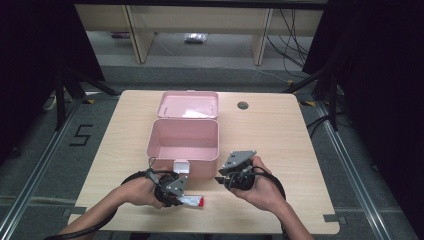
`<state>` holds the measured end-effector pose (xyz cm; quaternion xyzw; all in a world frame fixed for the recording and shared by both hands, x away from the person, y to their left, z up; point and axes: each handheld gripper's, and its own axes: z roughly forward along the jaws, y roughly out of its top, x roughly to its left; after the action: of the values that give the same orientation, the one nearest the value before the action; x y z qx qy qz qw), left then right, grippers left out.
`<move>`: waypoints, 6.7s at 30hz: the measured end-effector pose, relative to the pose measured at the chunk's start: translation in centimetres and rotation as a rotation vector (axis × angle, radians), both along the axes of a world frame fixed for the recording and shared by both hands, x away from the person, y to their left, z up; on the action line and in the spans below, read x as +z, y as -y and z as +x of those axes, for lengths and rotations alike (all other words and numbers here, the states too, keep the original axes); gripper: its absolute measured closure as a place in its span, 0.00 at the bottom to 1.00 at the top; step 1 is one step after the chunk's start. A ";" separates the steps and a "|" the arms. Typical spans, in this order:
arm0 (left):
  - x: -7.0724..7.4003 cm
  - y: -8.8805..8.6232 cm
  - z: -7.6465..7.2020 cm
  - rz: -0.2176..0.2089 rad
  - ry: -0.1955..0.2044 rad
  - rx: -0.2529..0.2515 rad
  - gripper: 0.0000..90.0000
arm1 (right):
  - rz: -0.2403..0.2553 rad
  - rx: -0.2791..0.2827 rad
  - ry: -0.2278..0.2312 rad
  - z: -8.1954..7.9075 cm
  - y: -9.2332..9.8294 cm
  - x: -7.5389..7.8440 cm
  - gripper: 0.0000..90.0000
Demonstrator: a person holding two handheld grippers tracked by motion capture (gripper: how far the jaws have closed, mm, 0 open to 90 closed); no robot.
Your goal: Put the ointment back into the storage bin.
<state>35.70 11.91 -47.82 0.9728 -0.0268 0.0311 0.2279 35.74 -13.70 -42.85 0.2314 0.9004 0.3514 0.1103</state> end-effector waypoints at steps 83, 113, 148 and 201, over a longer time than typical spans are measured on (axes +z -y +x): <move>8.0 -4.4 -0.6 -0.049 0.065 0.058 0.80 | -0.030 0.027 0.009 0.1 -0.6 -0.4 1.00; 10.5 -4.6 0.5 -0.035 0.090 0.056 0.80 | -0.019 0.004 -0.010 -0.1 -0.6 -0.5 0.99; 13.5 -4.3 2.8 -0.016 0.129 0.058 0.80 | -0.017 0.002 -0.005 0.0 -0.4 -0.3 0.99; 13.4 -3.3 7.3 -0.007 0.106 0.096 0.80 | -0.020 0.002 0.005 0.0 -0.1 -0.2 0.99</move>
<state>42.97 15.24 -34.37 0.9691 0.0079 0.0937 0.2279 35.72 -13.57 -43.06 0.2285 0.9038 0.3432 0.1145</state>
